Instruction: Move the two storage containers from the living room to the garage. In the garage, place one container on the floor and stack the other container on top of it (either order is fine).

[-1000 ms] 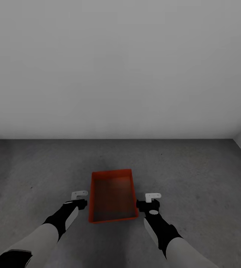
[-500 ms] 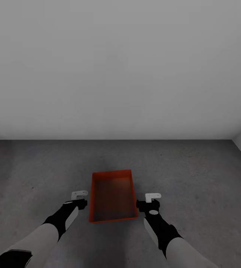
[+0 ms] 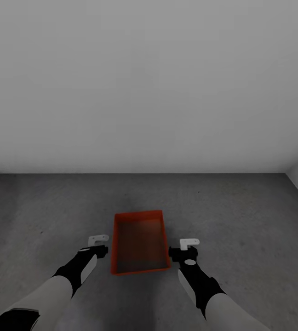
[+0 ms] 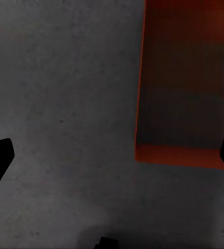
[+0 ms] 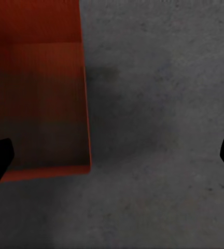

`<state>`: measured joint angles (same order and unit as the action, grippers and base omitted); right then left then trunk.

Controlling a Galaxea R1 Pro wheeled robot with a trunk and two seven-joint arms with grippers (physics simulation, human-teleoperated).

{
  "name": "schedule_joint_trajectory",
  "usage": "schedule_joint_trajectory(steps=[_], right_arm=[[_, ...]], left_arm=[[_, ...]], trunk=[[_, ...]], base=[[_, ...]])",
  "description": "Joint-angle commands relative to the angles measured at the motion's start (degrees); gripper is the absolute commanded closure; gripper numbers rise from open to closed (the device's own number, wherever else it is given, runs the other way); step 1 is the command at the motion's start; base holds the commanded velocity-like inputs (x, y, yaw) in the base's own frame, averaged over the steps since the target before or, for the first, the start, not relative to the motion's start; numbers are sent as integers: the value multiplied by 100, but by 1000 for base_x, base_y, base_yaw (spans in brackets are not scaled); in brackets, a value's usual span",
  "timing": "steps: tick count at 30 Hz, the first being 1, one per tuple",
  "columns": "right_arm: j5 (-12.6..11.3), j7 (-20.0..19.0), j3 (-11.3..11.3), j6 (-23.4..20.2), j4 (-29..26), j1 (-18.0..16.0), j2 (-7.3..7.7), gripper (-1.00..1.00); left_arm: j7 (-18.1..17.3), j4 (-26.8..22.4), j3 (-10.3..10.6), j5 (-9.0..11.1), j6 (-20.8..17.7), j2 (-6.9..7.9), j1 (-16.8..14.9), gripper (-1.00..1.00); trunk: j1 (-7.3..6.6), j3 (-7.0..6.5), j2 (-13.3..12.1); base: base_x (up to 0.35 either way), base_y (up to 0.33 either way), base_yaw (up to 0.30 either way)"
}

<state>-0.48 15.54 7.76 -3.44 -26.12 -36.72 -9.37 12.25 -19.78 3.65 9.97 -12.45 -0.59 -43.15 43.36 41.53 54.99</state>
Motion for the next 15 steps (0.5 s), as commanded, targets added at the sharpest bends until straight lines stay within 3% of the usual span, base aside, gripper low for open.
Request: schedule_joint_trajectory(steps=[1, 10, 15], right_arm=[[-5, 46, 42, -37, -7, -2, 5, -100], [-5, 46, 42, -42, -7, -2, 5, -100], [-5, 46, 42, -43, -7, -2, -1, -100]], left_arm=[[41, -17, 39, 57, -29, 1, 0, -100], [41, -40, 39, 61, -26, -2, 0, -100], [41, -47, 39, 64, -29, -2, 0, -100]], trunk=[[-22, -15, -38], [-220, -176, -399], [-220, -176, -399]], base=[[0, 0, 0], [0, 0, 0], [0, 0, 0]])
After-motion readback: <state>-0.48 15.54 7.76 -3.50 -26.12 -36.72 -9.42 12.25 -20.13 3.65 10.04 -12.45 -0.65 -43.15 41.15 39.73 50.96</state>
